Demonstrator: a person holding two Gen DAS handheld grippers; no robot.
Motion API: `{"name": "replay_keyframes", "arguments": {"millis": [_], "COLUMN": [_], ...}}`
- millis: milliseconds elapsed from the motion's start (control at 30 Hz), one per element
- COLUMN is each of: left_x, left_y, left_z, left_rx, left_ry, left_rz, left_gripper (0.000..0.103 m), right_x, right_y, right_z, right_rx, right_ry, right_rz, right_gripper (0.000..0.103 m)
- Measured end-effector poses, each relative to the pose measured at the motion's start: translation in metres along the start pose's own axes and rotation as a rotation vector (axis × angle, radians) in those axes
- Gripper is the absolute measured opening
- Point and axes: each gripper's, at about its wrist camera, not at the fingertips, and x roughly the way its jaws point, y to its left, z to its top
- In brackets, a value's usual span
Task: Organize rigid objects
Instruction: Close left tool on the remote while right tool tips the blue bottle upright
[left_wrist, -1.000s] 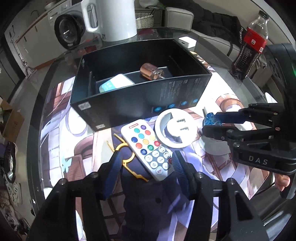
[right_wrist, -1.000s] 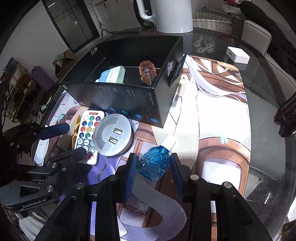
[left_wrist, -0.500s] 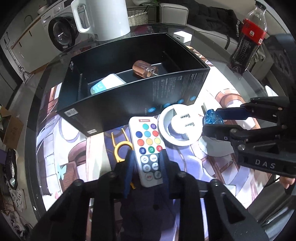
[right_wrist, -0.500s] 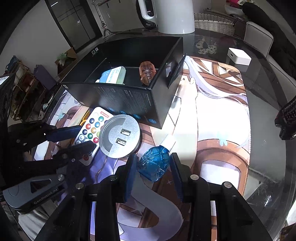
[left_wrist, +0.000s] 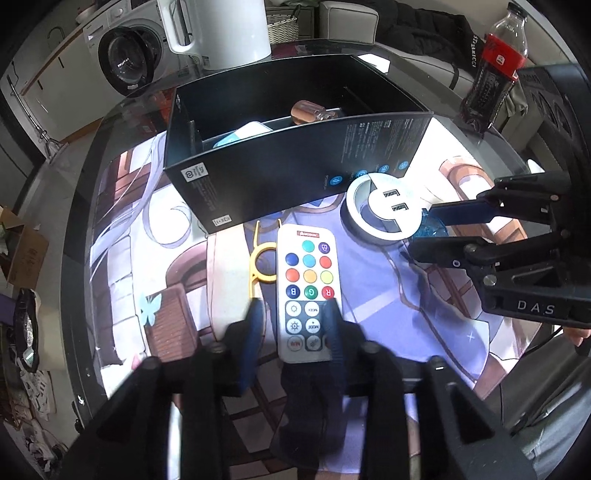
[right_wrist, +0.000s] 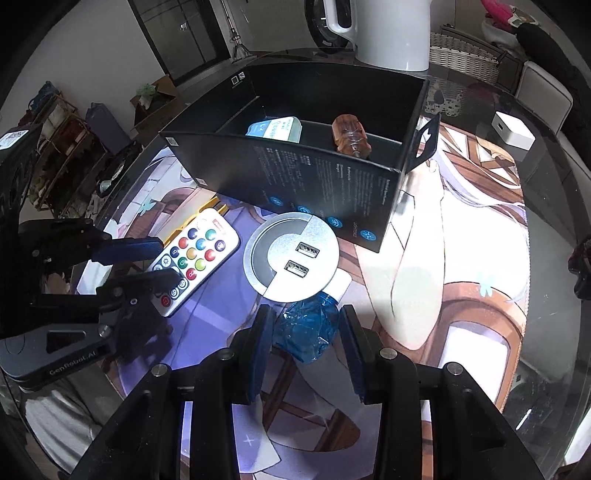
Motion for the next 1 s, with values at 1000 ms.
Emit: {"name": "replay_keyframes", "arguments": {"millis": [1000], "left_x": [0.002], "left_y": [-0.038], "left_z": [0.004], "left_rx": [0.1], "left_ry": [-0.011], "left_rz": [-0.074], "left_gripper": [0.052], "right_x": [-0.007], "right_y": [-0.012], "right_z": [-0.004], "right_rx": [0.022], "right_ry": [0.0], "right_rz": [0.021], "right_gripper": [0.04]}}
